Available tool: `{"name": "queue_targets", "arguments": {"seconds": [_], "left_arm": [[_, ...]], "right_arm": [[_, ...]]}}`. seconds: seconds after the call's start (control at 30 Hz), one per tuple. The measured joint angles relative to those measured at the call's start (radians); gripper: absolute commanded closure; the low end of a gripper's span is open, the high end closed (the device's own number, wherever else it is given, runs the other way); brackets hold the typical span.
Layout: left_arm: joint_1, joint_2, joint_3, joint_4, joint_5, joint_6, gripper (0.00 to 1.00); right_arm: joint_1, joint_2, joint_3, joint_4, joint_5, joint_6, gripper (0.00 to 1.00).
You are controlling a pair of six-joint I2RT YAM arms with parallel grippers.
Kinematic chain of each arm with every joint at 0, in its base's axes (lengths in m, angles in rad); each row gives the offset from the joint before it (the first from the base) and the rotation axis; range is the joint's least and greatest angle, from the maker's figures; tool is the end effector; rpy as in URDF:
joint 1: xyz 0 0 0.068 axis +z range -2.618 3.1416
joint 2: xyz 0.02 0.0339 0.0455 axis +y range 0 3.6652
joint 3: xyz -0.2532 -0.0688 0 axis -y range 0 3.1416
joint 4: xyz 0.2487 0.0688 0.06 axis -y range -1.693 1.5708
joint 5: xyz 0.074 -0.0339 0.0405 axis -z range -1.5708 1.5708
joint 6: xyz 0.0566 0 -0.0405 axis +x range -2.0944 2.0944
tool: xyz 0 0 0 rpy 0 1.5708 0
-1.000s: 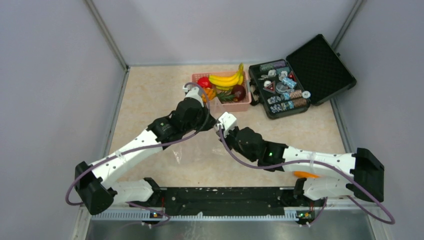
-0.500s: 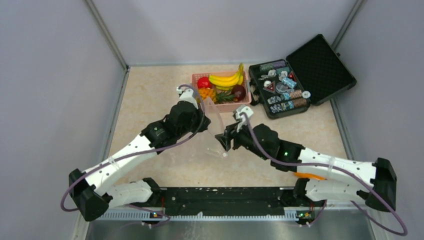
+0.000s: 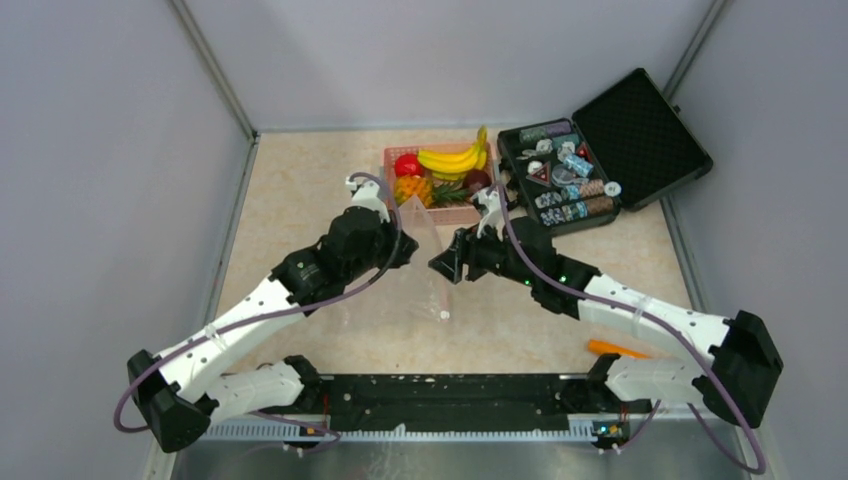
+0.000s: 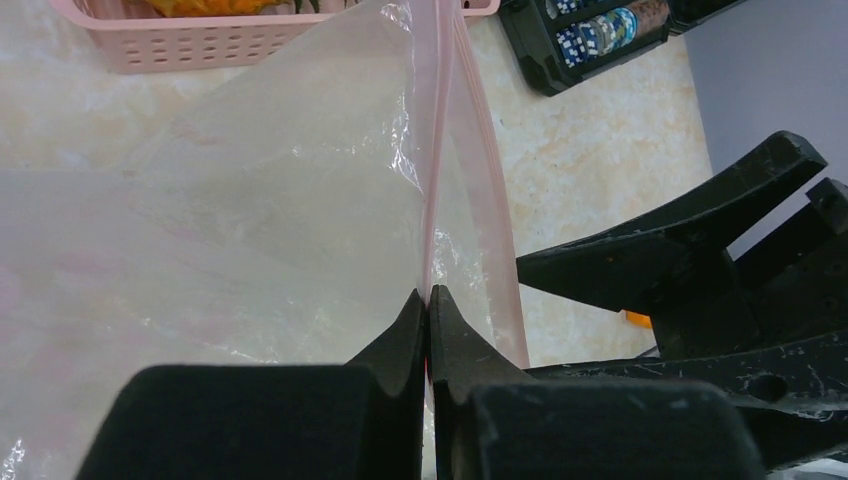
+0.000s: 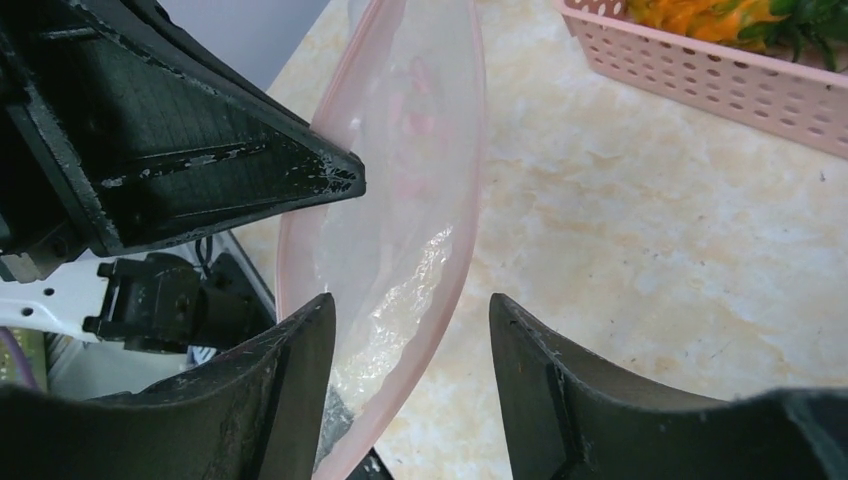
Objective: Place the food in the zip-top bag and seal the zipper
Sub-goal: Open the zipper of the food storage bag at the center of the board.
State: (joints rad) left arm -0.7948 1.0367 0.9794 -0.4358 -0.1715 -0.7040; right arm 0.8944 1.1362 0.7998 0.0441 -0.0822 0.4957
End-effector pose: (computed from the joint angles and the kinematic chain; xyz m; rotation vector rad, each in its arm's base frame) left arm 0.1870 -0.1768 0.3157 -0.0127 2.1419 -0.7366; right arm 0.1797 0.2313 0.2801 -0.4548 1.9430 1.0126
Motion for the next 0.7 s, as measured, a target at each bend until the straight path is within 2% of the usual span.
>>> {"name": "queue_targets", "arguments": {"seconds": [0.03, 0.13, 0.23, 0.27, 0.3, 0.37, 0.43, 0.47, 0.7], "left_arm": [[0.0, -0.001, 0.0, -0.002, 0.003, 0.0, 1.0], [0.0, -0.005, 0.0, -0.014, 0.026, 0.001, 1.0], [0.0, -0.008, 0.002, -0.037, 0.058, 0.003, 0.99], [0.0, -0.008, 0.002, -0.046, 0.067, 0.005, 0.94], [0.0, -0.008, 0.002, -0.055, 0.072, 0.006, 0.88], [0.0, -0.008, 0.006, -0.082, 0.077, 0.011, 0.63], [0.0, -0.01, 0.013, -0.113, 0.073, 0.019, 0.46], [0.0, -0.01, 0.021, -0.131, 0.07, 0.02, 0.41], [-0.006, -0.003, 0.114, -0.228, 0.059, 0.025, 0.4]], "right_arm": [[0.0, 0.006, 0.0, 0.006, -0.006, 0.011, 0.46], [0.0, 0.037, 0.001, 0.017, -0.005, 0.027, 0.61], [0.0, 0.082, 0.002, 0.023, -0.01, 0.033, 0.87], [0.0, 0.1, 0.002, 0.028, -0.017, 0.038, 0.97], [0.0, 0.116, 0.002, 0.035, -0.023, 0.044, 1.0], [0.0, 0.139, 0.008, 0.04, -0.029, 0.057, 1.0], [0.006, 0.153, 0.02, 0.042, -0.023, 0.066, 1.0], [0.01, 0.159, 0.031, 0.042, -0.011, 0.066, 1.0], [0.108, 0.169, 0.109, 0.039, 0.114, 0.092, 1.0]]}}
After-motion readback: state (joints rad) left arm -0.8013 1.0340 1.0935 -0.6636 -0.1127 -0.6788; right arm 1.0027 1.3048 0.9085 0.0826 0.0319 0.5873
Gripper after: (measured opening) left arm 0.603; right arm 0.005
